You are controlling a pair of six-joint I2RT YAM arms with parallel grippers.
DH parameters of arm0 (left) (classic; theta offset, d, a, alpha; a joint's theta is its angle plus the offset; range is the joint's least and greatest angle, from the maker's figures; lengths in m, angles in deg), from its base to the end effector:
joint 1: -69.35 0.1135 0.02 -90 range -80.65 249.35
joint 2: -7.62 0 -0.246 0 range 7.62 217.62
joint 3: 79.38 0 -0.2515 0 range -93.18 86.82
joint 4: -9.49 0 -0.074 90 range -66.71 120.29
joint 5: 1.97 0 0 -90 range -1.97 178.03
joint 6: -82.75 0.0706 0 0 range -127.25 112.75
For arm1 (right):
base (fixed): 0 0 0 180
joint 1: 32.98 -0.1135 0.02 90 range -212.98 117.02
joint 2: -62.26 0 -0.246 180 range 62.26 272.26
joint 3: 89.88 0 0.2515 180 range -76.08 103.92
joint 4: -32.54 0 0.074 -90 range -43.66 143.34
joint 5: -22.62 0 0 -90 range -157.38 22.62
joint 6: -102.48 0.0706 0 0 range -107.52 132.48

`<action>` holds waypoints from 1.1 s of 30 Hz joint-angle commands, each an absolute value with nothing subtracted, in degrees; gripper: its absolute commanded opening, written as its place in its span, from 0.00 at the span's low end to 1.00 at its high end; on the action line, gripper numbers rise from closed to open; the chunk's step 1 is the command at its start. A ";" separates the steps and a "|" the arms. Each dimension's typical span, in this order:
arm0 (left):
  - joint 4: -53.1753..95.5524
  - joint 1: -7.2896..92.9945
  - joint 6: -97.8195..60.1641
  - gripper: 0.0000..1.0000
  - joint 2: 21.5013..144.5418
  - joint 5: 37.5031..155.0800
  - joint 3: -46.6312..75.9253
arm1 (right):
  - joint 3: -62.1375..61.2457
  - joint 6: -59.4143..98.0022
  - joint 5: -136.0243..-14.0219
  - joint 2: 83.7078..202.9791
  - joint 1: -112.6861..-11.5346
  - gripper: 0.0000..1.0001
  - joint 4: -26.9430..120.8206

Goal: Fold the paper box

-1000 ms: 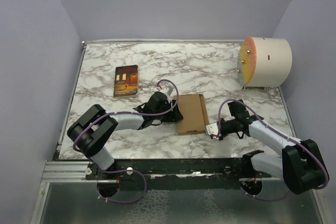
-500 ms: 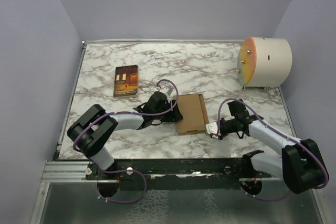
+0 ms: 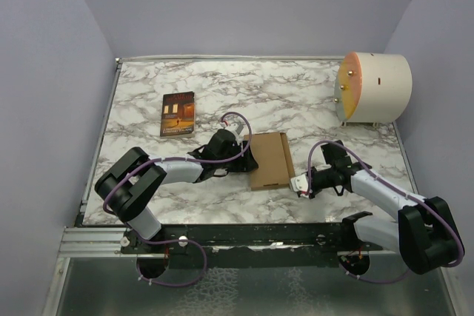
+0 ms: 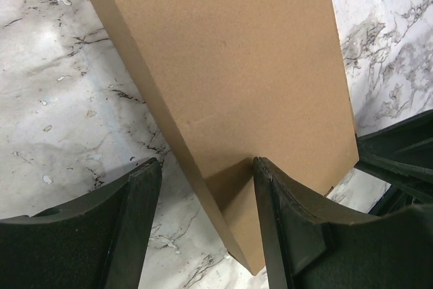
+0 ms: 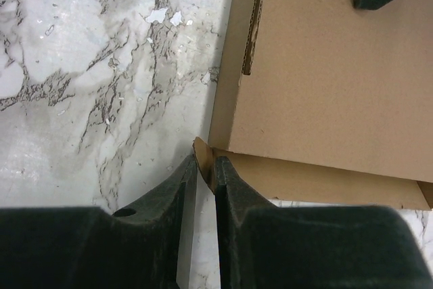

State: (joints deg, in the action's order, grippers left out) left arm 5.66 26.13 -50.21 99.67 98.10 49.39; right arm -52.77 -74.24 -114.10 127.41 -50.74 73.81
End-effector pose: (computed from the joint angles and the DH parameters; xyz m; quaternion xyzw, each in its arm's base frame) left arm 0.2348 -0.2376 0.1086 0.0412 0.8914 -0.3611 0.2710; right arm 0.1575 0.1044 0.1040 -0.7576 0.4967 0.2282 0.3567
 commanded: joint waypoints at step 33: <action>8.45 26.53 -49.82 0.60 102.11 99.76 50.88 | -51.29 -68.25 -109.49 127.53 -53.03 0.01 71.33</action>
